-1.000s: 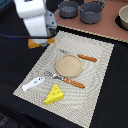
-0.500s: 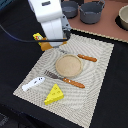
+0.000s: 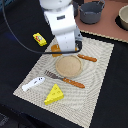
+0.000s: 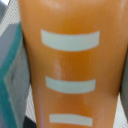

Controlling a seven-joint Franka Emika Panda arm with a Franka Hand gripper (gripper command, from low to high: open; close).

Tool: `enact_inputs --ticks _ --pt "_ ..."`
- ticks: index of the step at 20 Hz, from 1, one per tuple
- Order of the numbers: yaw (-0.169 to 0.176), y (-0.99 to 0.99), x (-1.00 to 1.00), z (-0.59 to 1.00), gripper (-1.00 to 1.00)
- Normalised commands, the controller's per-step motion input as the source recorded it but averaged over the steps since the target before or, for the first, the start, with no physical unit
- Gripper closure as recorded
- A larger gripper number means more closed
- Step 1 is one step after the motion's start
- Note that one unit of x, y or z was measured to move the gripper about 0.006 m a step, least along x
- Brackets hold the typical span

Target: Interact with the objects in diverse but meaningful ways.

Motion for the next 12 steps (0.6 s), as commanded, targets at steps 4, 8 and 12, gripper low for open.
enact_inputs --ticks 4,8,12 --pt "-0.018 0.16 0.73 -0.09 1.0" --pt "-0.006 0.18 0.53 -0.08 1.0" --pt "0.0 0.07 0.33 -0.12 1.0"
